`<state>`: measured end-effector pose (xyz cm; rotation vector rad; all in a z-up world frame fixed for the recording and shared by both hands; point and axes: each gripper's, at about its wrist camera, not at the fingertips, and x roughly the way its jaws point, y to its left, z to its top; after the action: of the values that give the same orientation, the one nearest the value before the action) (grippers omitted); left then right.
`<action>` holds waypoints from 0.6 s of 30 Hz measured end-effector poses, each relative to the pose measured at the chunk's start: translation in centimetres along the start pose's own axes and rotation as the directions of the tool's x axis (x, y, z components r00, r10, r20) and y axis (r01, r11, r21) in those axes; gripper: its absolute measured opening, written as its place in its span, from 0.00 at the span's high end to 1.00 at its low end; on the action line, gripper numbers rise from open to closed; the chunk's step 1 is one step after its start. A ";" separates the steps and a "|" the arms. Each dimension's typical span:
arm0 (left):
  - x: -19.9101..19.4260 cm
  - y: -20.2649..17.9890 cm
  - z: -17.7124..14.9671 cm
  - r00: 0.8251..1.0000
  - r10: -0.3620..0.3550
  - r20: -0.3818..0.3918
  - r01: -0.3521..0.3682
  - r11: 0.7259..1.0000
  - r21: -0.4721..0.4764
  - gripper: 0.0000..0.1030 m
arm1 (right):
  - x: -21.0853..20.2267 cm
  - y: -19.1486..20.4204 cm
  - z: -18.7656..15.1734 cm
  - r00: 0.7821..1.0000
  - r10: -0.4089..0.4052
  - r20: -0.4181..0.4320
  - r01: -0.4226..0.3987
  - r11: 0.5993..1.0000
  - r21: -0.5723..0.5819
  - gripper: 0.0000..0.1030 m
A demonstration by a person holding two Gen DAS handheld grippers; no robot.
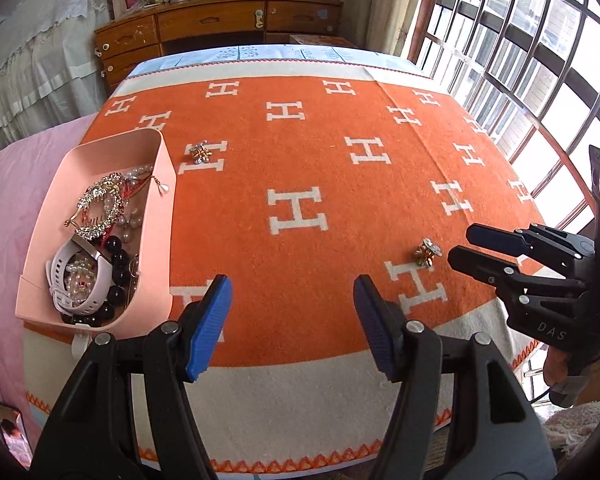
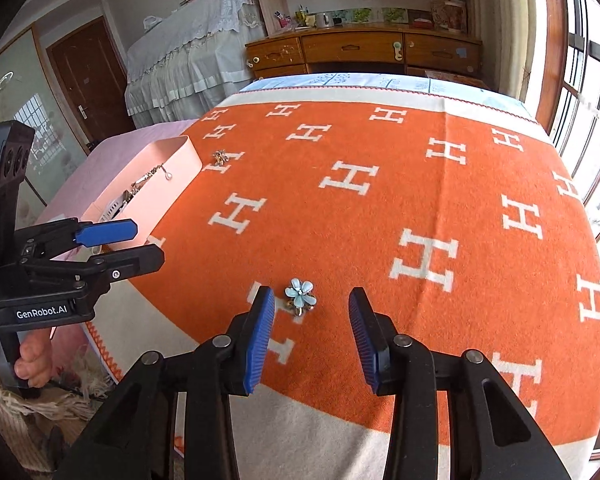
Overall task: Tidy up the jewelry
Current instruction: 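Move the right tool from the box toward the blue flower brooch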
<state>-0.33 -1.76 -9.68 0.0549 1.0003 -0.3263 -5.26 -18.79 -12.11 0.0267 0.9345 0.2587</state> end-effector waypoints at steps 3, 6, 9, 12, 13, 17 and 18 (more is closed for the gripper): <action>0.4 0.0 0.0 1.000 0.001 -0.010 -0.001 1.000 -0.006 0.42 | 0.7 0.3 -0.1 1.000 0.015 -0.007 -0.015 1.000 -0.006 0.62; 0.6 0.1 0.1 1.000 0.002 -0.016 -0.002 1.000 -0.013 0.42 | 1.6 0.9 0.2 1.000 0.016 -0.013 -0.017 0.999 -0.028 0.62; 0.8 0.4 0.1 1.000 0.003 -0.025 -0.004 1.000 -0.022 0.42 | 2.6 1.4 0.4 1.000 0.011 -0.025 -0.012 0.999 -0.052 0.62; 1.0 0.7 0.2 1.000 0.006 -0.029 -0.006 1.000 -0.029 0.42 | 3.5 1.5 0.5 0.999 0.016 -0.038 -0.018 0.998 -0.055 0.62; 1.0 0.8 0.2 1.000 0.007 -0.029 -0.007 0.999 -0.031 0.42 | 3.8 1.5 0.4 0.999 0.019 -0.042 -0.021 0.998 -0.056 0.62; 1.3 1.2 0.4 0.999 0.008 -0.037 -0.010 0.999 -0.041 0.42 | 4.0 1.7 0.5 0.999 0.009 -0.031 -0.012 0.997 -0.081 0.68; 1.5 1.2 0.5 0.999 0.009 -0.039 -0.011 0.999 -0.043 0.42 | 4.1 1.8 0.5 1.000 -0.003 -0.028 0.000 0.996 -0.093 0.70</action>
<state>1.14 -1.06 -10.75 0.0268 1.0452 -0.2953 -2.93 -16.06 -14.84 -0.0639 0.9496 0.3014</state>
